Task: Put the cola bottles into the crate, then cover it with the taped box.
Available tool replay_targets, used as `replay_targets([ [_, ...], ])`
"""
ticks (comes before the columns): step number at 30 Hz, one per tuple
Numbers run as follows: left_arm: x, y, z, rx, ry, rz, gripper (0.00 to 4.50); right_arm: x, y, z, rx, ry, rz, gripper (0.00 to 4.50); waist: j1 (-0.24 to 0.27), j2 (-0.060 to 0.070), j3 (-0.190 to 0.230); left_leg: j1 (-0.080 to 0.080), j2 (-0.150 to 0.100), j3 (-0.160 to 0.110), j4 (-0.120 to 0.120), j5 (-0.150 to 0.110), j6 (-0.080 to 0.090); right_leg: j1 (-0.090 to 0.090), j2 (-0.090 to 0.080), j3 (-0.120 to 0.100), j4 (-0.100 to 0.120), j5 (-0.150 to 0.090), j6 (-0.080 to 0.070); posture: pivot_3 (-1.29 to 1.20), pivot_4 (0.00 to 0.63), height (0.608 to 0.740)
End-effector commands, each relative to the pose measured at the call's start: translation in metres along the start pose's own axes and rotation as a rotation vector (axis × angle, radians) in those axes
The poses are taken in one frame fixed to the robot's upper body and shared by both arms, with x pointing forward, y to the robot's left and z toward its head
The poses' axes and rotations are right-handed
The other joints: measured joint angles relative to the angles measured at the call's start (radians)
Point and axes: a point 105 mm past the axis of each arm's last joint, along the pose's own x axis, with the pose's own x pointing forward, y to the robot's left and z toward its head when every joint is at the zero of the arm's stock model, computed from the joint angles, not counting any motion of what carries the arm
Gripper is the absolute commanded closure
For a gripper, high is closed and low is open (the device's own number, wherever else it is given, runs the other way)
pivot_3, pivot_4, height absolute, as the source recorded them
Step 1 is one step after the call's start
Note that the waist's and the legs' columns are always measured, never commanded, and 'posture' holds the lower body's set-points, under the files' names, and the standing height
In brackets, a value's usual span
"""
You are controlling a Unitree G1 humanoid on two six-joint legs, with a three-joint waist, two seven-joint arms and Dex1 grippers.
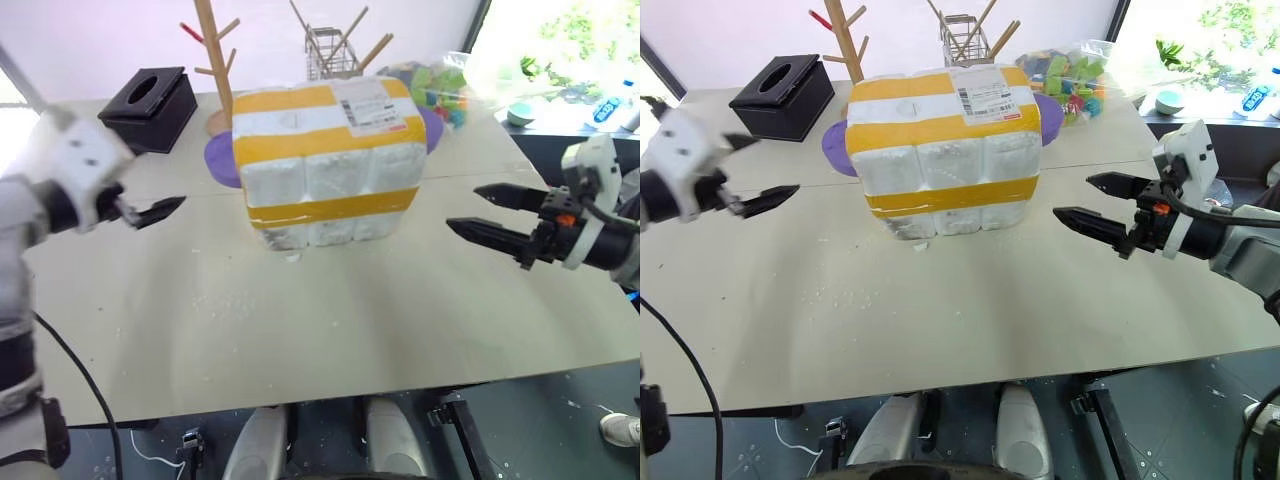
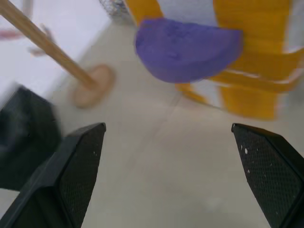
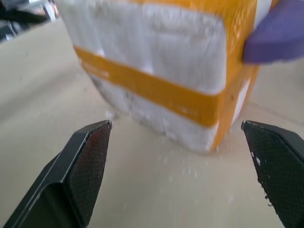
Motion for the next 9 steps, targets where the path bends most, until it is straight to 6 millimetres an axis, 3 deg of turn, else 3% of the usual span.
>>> replay_targets([
  [1,-0.034,-0.010,0.019,-0.130,-0.086,-0.236,0.07,-0.015,-0.009,0.014,-0.058,-0.022,-0.005,0.00,0.000,0.000,0.000,0.000,0.000,0.000,0.000,0.000,0.000,0.000,0.000,0.000,0.000,0.000,0.000,0.00,0.150,0.740],
  [5,-0.050,-0.003,0.038,-0.243,-0.134,-0.333,0.07,-0.016,-0.015,0.010,-0.069,0.008,0.024,0.00,0.009,0.000,0.000,0.000,0.000,0.000,0.001,0.000,0.000,0.001,0.000,-0.001,-0.001,-0.001,-0.002,0.00,0.150,0.740],
  [9,-0.046,-0.002,0.041,-0.196,-0.108,-0.352,0.07,-0.014,-0.016,0.004,-0.071,0.026,0.046,0.00,0.009,0.001,0.000,0.001,0.000,-0.001,0.000,0.000,0.000,0.002,-0.001,0.000,-0.001,-0.002,-0.003,0.00,0.150,0.740],
])
